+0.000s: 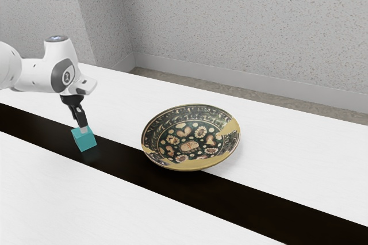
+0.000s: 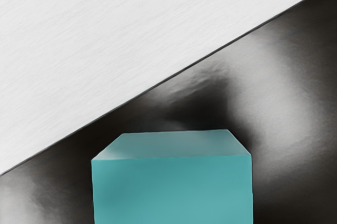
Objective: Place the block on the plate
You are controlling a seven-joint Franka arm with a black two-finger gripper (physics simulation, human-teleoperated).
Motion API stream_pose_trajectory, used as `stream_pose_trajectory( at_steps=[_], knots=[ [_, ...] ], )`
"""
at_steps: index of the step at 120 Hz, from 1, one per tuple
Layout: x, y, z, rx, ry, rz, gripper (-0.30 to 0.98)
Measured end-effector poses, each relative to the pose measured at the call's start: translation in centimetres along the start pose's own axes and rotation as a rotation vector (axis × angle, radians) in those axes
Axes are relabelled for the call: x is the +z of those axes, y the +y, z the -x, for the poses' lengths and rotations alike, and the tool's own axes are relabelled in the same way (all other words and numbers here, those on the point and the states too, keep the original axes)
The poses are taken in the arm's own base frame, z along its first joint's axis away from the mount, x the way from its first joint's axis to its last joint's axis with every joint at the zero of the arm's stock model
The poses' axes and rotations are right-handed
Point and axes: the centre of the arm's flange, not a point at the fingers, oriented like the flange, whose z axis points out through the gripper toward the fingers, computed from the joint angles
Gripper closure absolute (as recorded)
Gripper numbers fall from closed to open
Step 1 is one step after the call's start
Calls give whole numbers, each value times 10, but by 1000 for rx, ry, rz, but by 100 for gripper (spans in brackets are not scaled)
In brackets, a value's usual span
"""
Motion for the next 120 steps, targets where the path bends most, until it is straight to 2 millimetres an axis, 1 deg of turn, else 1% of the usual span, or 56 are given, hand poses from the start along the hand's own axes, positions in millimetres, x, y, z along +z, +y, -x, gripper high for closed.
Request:
stream_pose_trajectory(
  at_steps=[19,51,70,88,102,120],
  knots=[
    [18,-4,2,15,3,27,0],
    [43,-8,7,37,3,59,0],
    [46,-8,-2,59,18,59,0],
    [50,-9,-3,68,24,61,0],
    [58,-9,-2,73,18,70,0],
    [57,-11,1,76,19,67,9]
  ],
)
